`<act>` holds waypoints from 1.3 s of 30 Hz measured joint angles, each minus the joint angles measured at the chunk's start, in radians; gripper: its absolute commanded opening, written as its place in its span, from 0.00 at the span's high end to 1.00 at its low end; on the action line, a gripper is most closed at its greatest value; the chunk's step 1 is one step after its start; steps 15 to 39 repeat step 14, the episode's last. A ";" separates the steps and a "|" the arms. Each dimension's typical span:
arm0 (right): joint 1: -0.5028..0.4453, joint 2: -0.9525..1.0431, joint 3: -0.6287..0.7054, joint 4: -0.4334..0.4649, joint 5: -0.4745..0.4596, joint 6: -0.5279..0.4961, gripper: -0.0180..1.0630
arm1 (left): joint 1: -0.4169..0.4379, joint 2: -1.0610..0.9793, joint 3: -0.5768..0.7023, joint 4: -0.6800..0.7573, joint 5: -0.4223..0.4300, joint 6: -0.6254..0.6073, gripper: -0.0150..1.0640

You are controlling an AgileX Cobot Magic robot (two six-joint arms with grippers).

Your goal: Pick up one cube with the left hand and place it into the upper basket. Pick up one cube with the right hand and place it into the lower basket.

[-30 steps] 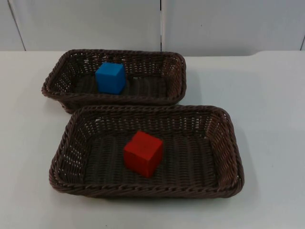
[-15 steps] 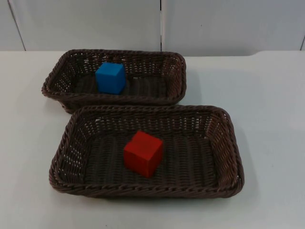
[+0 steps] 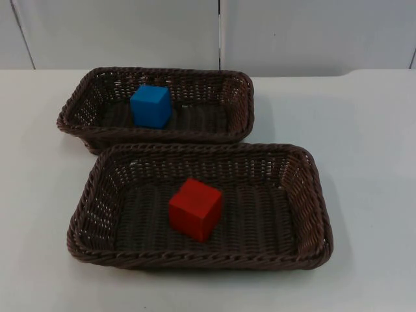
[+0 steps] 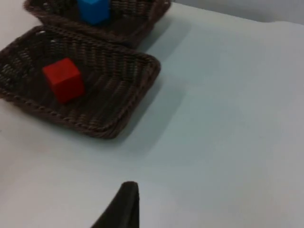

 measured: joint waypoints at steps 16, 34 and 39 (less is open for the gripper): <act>-0.253 0.000 0.000 0.000 0.000 0.000 0.01 | 0.000 0.000 0.000 0.000 0.000 0.000 0.01; -0.253 0.000 0.000 0.000 0.000 0.000 0.01 | 0.000 0.000 0.000 0.000 0.000 0.000 0.01; -0.253 0.000 0.000 0.000 0.000 0.000 0.01 | 0.000 0.000 0.000 0.000 0.000 0.000 0.01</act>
